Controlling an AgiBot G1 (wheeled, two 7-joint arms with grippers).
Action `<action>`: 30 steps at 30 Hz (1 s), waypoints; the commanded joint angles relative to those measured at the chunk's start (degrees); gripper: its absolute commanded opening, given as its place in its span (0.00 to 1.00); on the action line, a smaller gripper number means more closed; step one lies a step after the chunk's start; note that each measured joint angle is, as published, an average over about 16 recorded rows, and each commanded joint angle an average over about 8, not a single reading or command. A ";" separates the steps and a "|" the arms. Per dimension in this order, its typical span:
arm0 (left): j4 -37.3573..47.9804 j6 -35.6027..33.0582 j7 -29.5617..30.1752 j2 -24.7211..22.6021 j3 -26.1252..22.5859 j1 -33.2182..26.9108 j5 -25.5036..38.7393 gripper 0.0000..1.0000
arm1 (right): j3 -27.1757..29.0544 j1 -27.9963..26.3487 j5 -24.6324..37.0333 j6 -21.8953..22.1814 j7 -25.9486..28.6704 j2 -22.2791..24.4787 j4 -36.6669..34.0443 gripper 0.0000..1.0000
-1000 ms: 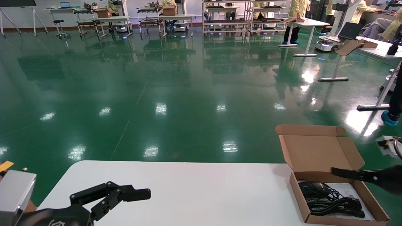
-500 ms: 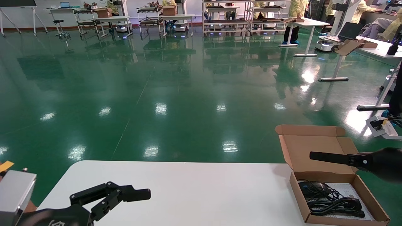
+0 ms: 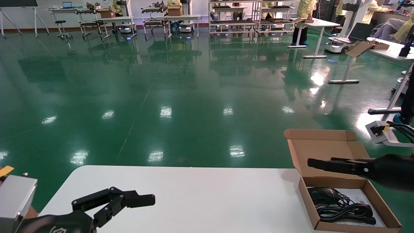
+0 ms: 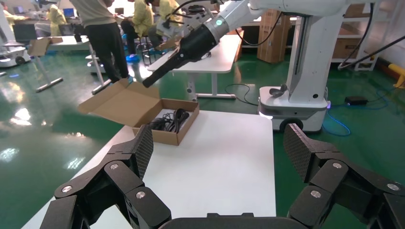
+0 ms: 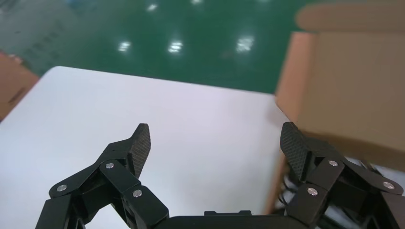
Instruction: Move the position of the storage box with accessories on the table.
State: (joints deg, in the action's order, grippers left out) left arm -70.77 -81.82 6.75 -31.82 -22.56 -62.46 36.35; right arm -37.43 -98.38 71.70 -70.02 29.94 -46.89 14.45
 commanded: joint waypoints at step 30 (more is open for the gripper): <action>0.00 0.00 0.00 0.00 0.00 0.00 0.00 1.00 | 12.87 22.13 -17.94 -9.42 -11.54 7.13 35.54 1.00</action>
State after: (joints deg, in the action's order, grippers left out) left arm -70.77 -81.82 6.75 -31.82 -22.57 -62.46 36.35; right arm -24.55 -76.24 53.75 -79.45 18.40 -39.75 50.01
